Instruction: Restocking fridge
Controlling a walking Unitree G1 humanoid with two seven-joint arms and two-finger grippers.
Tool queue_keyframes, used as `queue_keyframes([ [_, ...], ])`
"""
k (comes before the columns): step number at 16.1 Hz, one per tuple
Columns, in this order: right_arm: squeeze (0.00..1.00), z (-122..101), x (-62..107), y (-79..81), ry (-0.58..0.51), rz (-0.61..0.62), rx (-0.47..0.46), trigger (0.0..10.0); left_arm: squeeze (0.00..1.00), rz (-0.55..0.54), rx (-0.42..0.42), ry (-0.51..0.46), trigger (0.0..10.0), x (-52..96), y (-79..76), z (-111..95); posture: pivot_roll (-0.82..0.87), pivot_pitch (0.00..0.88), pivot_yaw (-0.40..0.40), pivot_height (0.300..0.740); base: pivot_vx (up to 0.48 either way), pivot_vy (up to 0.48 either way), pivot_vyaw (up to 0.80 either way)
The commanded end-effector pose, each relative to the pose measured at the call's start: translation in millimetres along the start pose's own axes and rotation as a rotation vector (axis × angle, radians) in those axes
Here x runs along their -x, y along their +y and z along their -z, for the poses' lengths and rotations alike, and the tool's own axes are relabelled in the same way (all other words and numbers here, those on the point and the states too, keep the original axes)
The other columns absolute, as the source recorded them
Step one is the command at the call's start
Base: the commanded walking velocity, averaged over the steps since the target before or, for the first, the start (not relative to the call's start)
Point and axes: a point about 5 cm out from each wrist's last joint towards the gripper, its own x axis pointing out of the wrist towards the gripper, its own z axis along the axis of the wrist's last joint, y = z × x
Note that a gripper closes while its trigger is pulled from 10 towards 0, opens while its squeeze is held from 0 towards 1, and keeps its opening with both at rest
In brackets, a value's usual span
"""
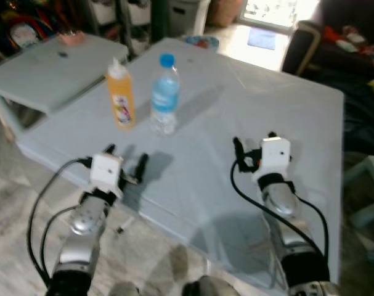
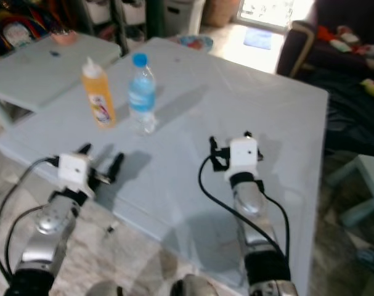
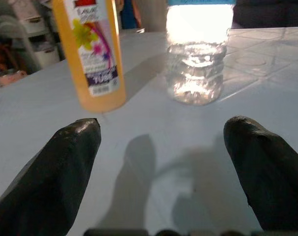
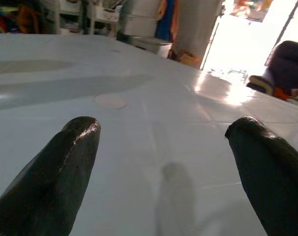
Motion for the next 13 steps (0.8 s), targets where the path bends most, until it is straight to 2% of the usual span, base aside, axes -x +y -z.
queue_keyframes([
  [1,0.00,-2.4,0.1,6.5,-0.014,-0.025,0.001,10.0,0.00,-0.019,0.001,0.003,10.0,3.3,4.8,0.3,0.04,0.037,-0.071,0.740,0.000,0.435,0.00],
  [8,0.00,-0.7,1.8,6.3,-0.011,-0.021,-0.004,10.0,0.00,-0.005,-0.026,-0.012,10.0,4.4,4.6,-1.7,0.04,0.041,-0.072,0.740,0.035,0.468,0.00],
  [13,0.00,-0.6,2.4,7.7,-0.012,-0.026,-0.002,10.0,0.00,0.037,-0.028,-0.030,10.0,2.6,-9.9,-4.4,0.04,0.045,-0.073,0.740,0.447,0.052,-0.73],
])
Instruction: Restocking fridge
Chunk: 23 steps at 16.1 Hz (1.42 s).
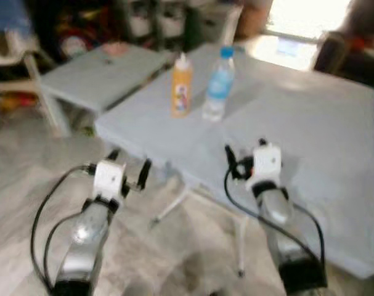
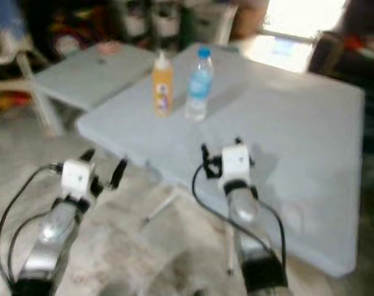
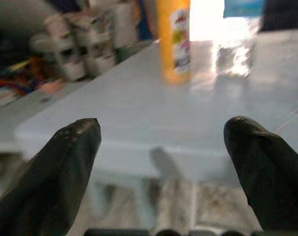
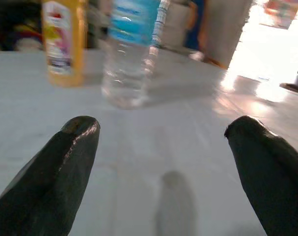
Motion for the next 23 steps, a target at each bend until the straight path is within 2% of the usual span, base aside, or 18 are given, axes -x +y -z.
queue_keyframes([
  [1,0.00,-6.5,-3.0,-4.1,-0.025,0.011,0.008,10.0,0.00,0.016,-0.005,0.000,10.0,-1.6,-4.5,-0.6,0.04,0.046,-0.073,0.740,0.480,0.000,0.00],
  [5,0.00,-8.3,-2.9,-6.4,-0.033,0.018,0.014,10.0,0.00,0.020,0.006,-0.010,10.0,-2.3,-7.0,-2.9,0.04,0.050,-0.071,0.740,0.480,0.000,0.00],
  [8,0.00,-15.2,-5.5,-9.0,-0.061,0.017,0.037,10.0,0.00,0.016,-0.006,-0.032,10.0,-6.1,-2.6,-11.0,0.04,0.076,-0.069,0.740,0.476,0.000,0.00],
  [14,0.00,-12.6,-1.1,-6.6,-0.055,0.005,0.047,10.0,0.00,-0.064,-0.008,0.013,10.0,13.2,24.0,-2.2,0.04,0.080,-0.076,0.740,0.066,0.000,0.00],
  [17,0.00,-12.3,0.7,-2.9,-0.055,-0.031,0.048,10.0,0.00,-0.091,-0.024,0.035,10.0,19.9,28.2,0.5,0.05,0.081,-0.075,0.740,0.000,0.000,0.00],
  [18,0.00,-16.7,-0.8,-0.3,-0.073,-0.068,0.049,10.0,0.00,-0.110,-0.022,0.040,10.0,22.9,30.4,0.9,0.05,0.086,-0.073,0.740,0.000,0.000,0.00],
  [21,0.00,-44.7,-12.2,8.6,-0.180,-0.221,0.053,10.0,0.00,-0.207,-0.100,0.069,10.0,36.0,48.7,3.4,0.07,0.103,-0.066,0.740,0.000,0.000,0.24],
  [23,0.00,-62.6,-21.0,12.3,-0.240,-0.254,0.067,10.0,0.00,-0.228,-0.109,0.077,10.0,41.0,54.9,3.0,0.09,0.107,-0.064,0.740,0.000,0.000,0.71],
])
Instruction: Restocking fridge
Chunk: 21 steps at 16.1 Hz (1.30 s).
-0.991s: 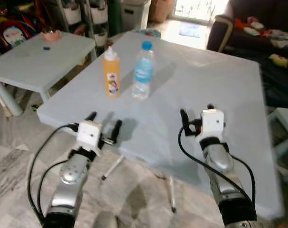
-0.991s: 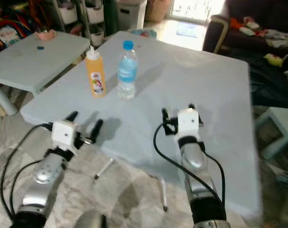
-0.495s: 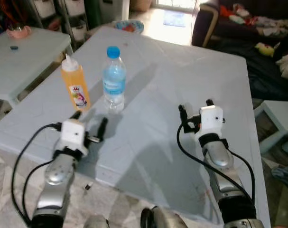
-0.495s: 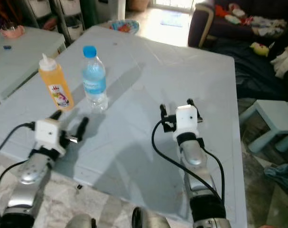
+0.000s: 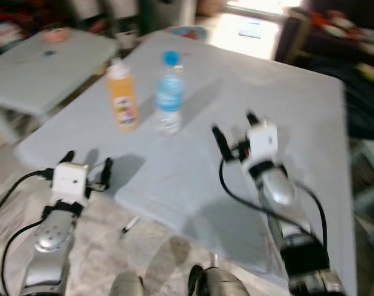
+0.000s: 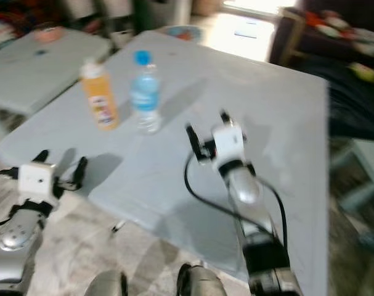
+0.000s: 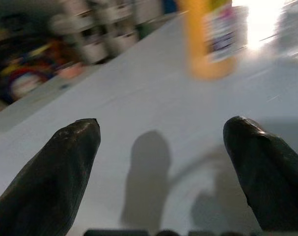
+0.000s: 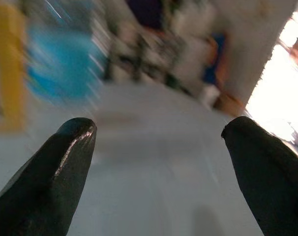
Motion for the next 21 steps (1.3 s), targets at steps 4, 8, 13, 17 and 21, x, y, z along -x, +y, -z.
queue_keyframes([
  [4,0.00,-35.6,-16.9,0.4,-0.135,-0.073,0.056,10.0,0.00,-0.038,-0.022,-0.011,10.0,2.3,7.4,-5.9,0.10,0.116,-0.062,0.740,0.000,0.000,0.70],
  [8,0.00,-52.9,-25.0,-18.6,-0.190,-0.024,0.104,10.0,0.00,-0.031,-0.029,-0.003,10.0,3.1,6.1,-6.1,0.10,0.130,-0.047,0.740,0.000,0.000,0.10],
  [13,0.00,-77.0,-37.9,-35.1,-0.264,0.006,0.184,10.0,0.00,-0.034,-0.037,-0.001,10.0,1.7,9.0,-8.1,0.11,0.136,-0.046,0.740,0.000,0.000,0.00],
  [17,0.00,-79.4,-48.8,-40.9,-0.256,0.046,0.144,10.0,0.00,-0.025,-0.043,0.003,10.0,2.3,7.6,-7.9,0.12,0.141,-0.039,0.740,0.000,0.000,0.00],
  [21,0.00,-88.7,-75.6,-33.7,-0.247,-0.020,0.016,10.0,0.00,-0.019,-0.062,0.002,10.0,0.3,10.8,-9.9,0.14,0.139,-0.037,0.740,0.000,0.000,0.00],
])
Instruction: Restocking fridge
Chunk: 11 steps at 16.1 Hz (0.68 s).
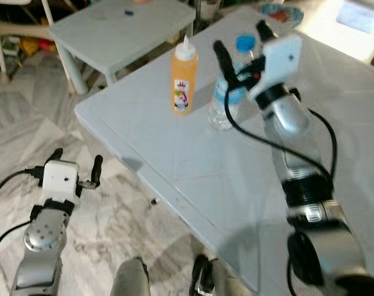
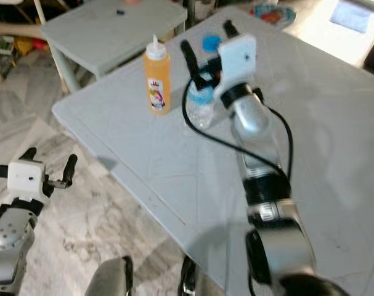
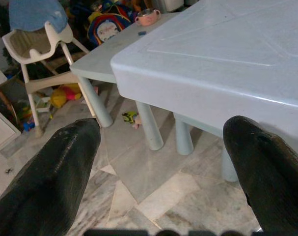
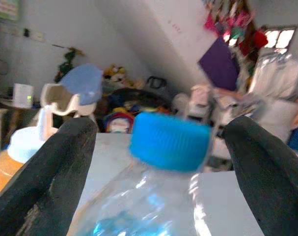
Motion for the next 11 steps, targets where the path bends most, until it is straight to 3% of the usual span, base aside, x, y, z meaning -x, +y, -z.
queue_keyframes([
  [1,0.00,-1.7,-4.8,0.5,0.004,-0.009,-0.022,10.0,0.00,0.018,-0.023,0.003,10.0,0.3,0.4,-1.5,0.14,0.139,-0.036,0.740,0.000,0.000,0.00],
  [3,0.00,-2.9,-12.1,10.4,0.029,-0.029,-0.071,10.0,0.00,0.019,-0.026,0.003,10.0,0.5,-0.1,-1.8,0.14,0.141,-0.036,0.740,0.000,0.000,0.00],
  [4,0.00,-2.8,-12.9,12.3,0.033,-0.035,-0.076,7.7,0.00,0.020,-0.027,0.003,10.0,0.6,-0.2,-1.8,0.14,0.142,-0.036,0.740,0.000,0.000,0.00],
  [5,0.00,-2.8,-13.3,14.3,0.036,-0.044,-0.080,6.9,0.00,0.020,-0.027,0.004,10.0,0.7,-0.1,-1.8,0.14,0.143,-0.036,0.740,0.000,0.000,0.00],
  [6,0.00,-1.7,-11.1,16.1,0.054,-0.048,-0.078,3.4,0.00,0.023,-0.027,0.005,10.0,0.7,-0.5,-1.7,0.14,0.145,-0.034,0.740,0.000,0.000,0.00],
  [7,0.00,-1.4,-10.5,16.2,0.058,-0.047,-0.077,3.4,0.00,0.023,-0.027,0.005,10.0,0.7,-0.6,-1.7,0.14,0.145,-0.034,0.740,0.000,0.000,0.00],
  [10,0.00,-2.3,-7.4,7.0,0.107,-0.001,-0.076,0.0,0.00,0.032,-0.028,0.005,10.0,-1.3,-2.3,-1.5,0.12,0.141,-0.033,0.740,0.000,0.000,0.00],
  [11,0.00,-4.5,-8.1,4.6,0.120,0.009,-0.075,0.0,0.00,0.035,-0.028,0.006,10.0,-2.3,-2.7,-1.1,0.12,0.138,-0.033,0.740,0.000,0.000,0.00],
])
